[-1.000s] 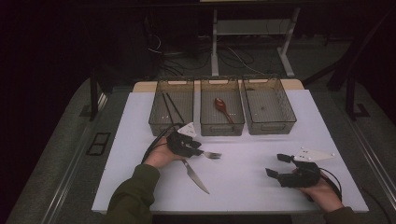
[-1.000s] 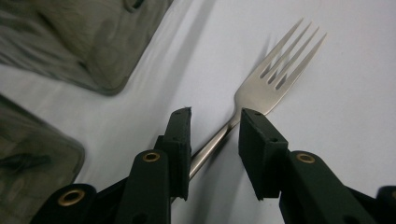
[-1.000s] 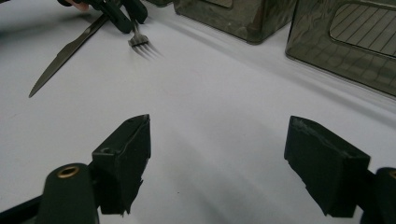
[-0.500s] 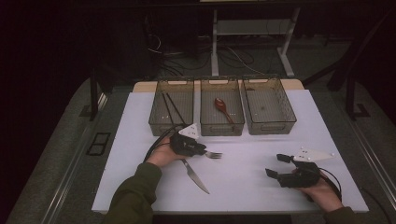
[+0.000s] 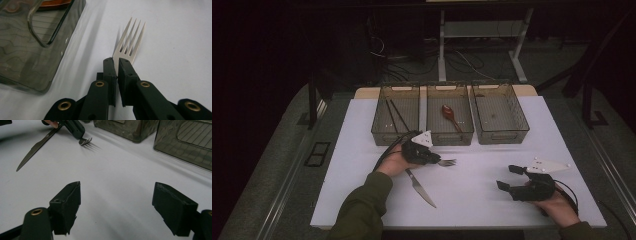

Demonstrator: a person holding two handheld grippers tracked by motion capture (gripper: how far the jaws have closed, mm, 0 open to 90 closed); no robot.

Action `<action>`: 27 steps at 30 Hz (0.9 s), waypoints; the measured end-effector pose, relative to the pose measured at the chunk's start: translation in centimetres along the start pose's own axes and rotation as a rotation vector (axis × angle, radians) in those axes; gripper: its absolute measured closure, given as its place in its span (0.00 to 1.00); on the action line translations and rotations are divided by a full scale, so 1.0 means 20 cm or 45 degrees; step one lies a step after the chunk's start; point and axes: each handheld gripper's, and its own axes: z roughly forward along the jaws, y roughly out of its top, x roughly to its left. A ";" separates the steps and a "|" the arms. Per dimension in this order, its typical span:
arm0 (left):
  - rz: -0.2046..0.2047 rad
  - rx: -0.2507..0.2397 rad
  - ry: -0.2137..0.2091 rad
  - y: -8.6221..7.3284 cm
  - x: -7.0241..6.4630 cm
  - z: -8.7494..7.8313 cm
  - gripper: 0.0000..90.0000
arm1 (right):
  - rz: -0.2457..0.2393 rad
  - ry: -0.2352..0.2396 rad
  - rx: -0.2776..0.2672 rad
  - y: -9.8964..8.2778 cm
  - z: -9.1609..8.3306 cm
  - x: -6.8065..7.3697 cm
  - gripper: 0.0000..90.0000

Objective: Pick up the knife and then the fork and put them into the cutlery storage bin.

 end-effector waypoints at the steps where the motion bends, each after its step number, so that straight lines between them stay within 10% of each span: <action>1: 0.002 0.000 0.006 0.00 0.00 0.00 0.92 | 0.000 -0.001 -0.001 0.00 0.00 0.00 0.25; 10: 0.040 0.092 0.037 -0.04 0.02 -0.07 0.86 | -0.001 0.002 -0.003 0.00 0.00 -0.01 0.25; 27: 0.129 0.071 -0.029 0.00 0.03 -0.01 0.93 | 0.006 0.006 0.003 0.00 0.00 -0.01 0.25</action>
